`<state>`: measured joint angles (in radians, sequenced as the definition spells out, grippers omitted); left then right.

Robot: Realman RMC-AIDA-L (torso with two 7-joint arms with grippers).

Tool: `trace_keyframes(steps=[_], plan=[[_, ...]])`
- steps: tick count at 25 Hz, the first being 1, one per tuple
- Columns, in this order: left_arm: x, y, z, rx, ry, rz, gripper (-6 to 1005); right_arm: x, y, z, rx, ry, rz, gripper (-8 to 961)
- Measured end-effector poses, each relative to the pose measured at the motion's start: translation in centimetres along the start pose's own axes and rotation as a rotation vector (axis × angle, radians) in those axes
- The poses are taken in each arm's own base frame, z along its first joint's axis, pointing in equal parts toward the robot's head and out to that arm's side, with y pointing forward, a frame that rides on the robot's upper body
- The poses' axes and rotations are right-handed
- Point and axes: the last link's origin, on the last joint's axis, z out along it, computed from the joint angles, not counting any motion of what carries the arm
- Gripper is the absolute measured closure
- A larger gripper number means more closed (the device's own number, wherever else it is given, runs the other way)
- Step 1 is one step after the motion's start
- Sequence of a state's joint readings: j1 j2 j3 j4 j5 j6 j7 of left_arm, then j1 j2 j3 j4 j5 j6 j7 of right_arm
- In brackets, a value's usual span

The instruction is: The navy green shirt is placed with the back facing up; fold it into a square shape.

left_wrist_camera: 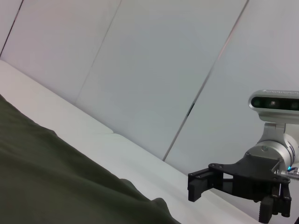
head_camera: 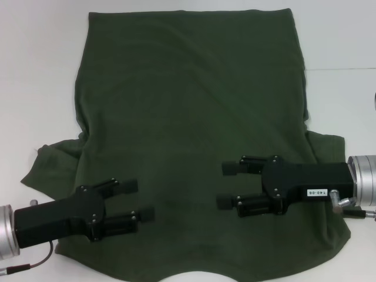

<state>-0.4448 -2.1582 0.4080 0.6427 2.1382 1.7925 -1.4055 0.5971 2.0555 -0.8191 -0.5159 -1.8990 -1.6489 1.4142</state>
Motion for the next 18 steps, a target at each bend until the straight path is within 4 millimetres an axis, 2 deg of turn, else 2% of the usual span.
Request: trace_keyframes(steps=[18], plan=[[0.00, -0.03, -0.20, 0.000, -0.007, 0.008, 99, -0.22, -0.08, 0.02, 0.001, -0.004, 0.000, 39]])
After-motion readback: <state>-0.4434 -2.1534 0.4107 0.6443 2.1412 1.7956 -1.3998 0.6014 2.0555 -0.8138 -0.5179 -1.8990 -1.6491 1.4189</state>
